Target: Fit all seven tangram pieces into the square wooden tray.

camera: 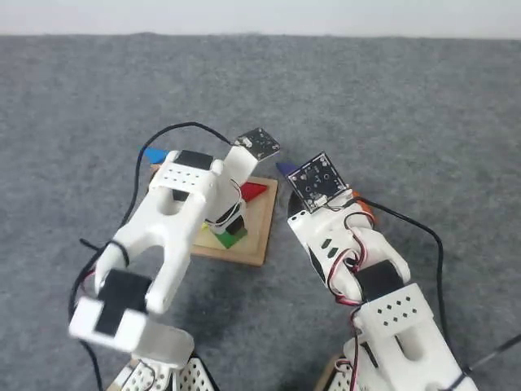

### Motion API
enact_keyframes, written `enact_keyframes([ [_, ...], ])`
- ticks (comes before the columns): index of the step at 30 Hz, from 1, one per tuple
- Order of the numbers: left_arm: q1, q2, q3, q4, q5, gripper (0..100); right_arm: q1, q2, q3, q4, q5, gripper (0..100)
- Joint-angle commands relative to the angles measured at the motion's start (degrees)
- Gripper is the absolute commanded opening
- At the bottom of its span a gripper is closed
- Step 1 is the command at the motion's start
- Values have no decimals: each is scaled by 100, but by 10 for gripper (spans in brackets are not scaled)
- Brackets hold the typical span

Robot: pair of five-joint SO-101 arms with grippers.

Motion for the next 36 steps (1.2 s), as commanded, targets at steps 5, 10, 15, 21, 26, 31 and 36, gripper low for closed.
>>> enact_keyframes([
  [5,-985,-1899,769,-976,668,200,57,-163,-97,-110,-62,8],
  [10,-2092,-2092,760,-1345,1143,199,-497,-110,-44,-48,-202,7],
  [15,-2743,-1547,760,-1899,1433,199,-1349,-75,35,101,132,7],
  [21,-3059,-870,558,-2629,1556,199,-1446,629,-141,-66,264,7],
  [26,-3024,-44,-233,-2198,1758,199,-1604,1763,-800,-22,369,7],
  [31,-3200,527,-813,-1793,2022,199,-1736,3213,-1582,-110,677,7],
  [36,-3253,545,-690,-1987,2022,199,-1727,4224,-2224,-268,686,7],
])
